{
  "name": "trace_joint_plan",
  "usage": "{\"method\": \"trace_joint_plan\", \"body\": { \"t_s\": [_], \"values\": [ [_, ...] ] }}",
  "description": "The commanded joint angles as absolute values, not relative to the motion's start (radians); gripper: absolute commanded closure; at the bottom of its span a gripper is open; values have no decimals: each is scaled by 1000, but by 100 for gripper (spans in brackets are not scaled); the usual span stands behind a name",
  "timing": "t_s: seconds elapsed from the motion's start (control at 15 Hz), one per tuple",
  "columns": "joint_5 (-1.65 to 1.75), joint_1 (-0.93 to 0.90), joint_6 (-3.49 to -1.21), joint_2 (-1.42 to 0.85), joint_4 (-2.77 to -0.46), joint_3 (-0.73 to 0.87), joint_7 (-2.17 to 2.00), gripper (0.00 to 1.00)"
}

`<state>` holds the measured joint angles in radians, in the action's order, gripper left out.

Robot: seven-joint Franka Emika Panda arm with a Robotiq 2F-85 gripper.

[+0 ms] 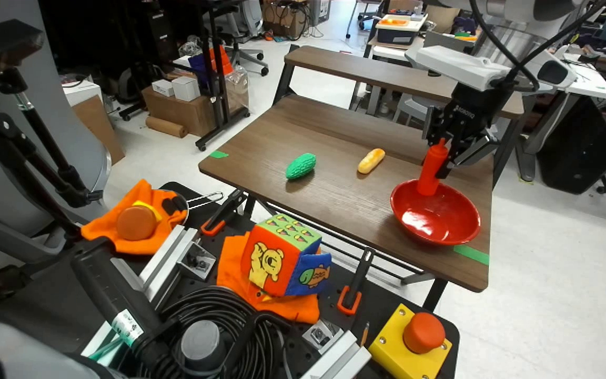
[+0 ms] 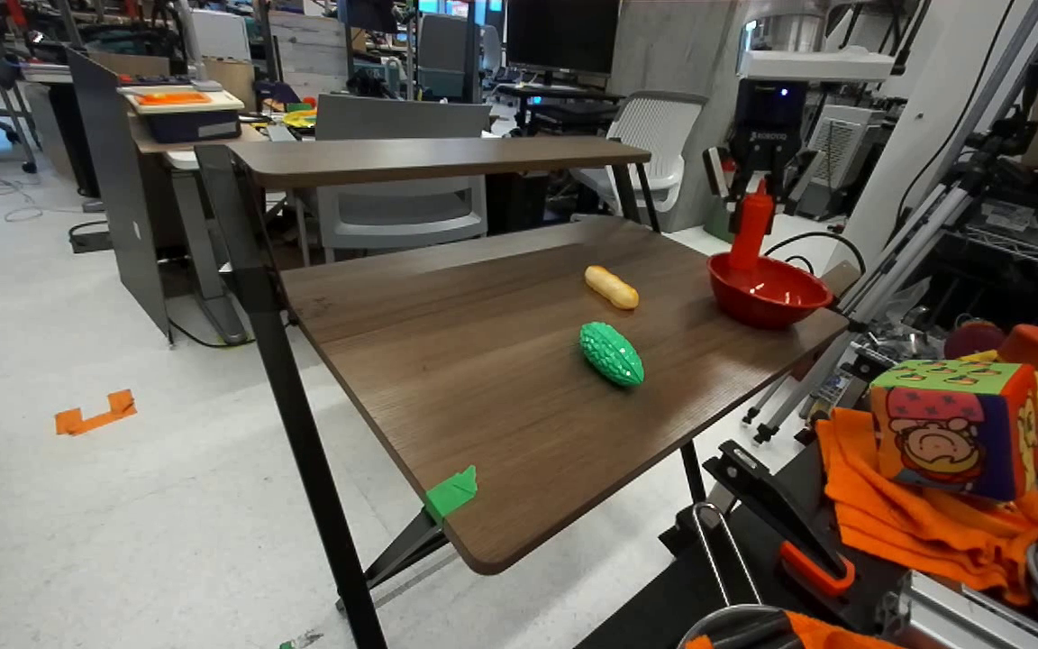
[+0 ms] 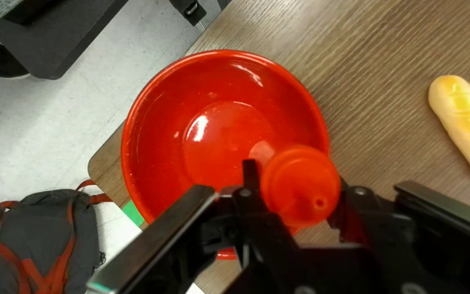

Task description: Put the ketchup bottle in the bowl

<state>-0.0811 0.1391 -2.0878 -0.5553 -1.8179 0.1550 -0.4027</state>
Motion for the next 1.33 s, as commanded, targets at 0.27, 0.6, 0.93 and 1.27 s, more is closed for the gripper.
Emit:
{"method": "trace_joint_plan", "body": {
  "t_s": [0.27, 0.6, 0.93, 1.27],
  "values": [
    [-75, 148, -2100, -615, -1797, 165, -327, 88],
    [-14, 145, -2145, -647, -1786, 189, -253, 88],
    [72, 147, -2101, -679, -1763, 188, -141, 88],
    [122, 145, -2115, -670, -1797, 178, -46, 88]
  ]
}}
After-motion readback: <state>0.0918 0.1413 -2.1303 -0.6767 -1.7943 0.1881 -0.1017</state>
